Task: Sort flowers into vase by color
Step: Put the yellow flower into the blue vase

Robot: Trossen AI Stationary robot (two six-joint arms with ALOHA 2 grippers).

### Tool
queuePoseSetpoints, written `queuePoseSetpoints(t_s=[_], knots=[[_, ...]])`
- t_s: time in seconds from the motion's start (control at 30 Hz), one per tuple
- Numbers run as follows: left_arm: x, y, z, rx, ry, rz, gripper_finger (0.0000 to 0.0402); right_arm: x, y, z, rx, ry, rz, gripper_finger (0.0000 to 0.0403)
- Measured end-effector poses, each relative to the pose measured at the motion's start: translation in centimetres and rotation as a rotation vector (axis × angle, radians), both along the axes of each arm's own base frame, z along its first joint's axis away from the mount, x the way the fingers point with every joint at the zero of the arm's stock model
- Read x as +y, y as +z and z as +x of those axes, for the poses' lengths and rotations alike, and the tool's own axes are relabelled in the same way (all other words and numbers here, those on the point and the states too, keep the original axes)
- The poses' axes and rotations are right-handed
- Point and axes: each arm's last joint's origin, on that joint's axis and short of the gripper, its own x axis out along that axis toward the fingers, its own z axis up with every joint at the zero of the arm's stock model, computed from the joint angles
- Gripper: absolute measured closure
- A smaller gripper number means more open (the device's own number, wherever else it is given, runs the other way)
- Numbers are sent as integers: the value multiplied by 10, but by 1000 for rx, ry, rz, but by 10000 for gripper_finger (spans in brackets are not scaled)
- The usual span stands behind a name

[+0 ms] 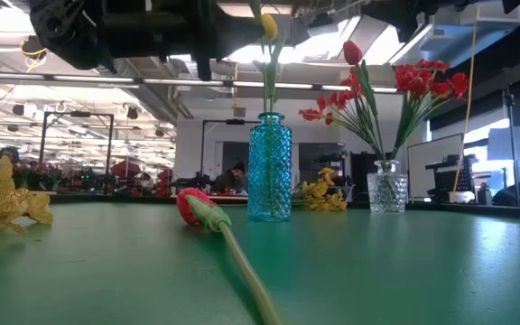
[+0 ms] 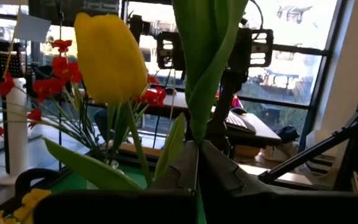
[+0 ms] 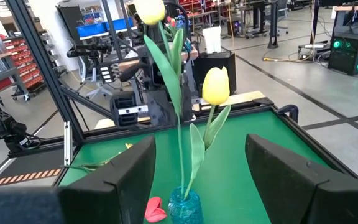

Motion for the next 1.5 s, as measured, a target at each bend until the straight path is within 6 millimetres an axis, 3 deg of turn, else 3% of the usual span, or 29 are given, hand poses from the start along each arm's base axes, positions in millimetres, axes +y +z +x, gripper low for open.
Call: queuePoseSetpoints(t_s=[0.23, 0.6, 0.77, 0.93, 1.23, 1.4, 1.5], knots=[[-2, -3, 1, 38, 3, 48, 378, 0, 0, 0, 0, 0, 1, 157], [-13, -13, 1, 148, 23, 42, 229, 0, 0, 0, 0, 0, 1, 157], [-22, -12, -3, 196, 67, 40, 186, 0, 0, 0, 0, 0, 2, 157], [-35, 1, -17, 240, 112, 45, 177, 0, 0, 0, 0, 0, 2, 157], [-54, 28, -60, 323, 157, 15, 176, 0, 0, 0, 0, 0, 2, 157], [-54, 28, -78, 397, 244, 4, 176, 0, 0, 0, 0, 1, 2, 157], [-44, 23, -83, 459, 376, 13, 176, 0, 0, 0, 0, 1, 2, 157]])
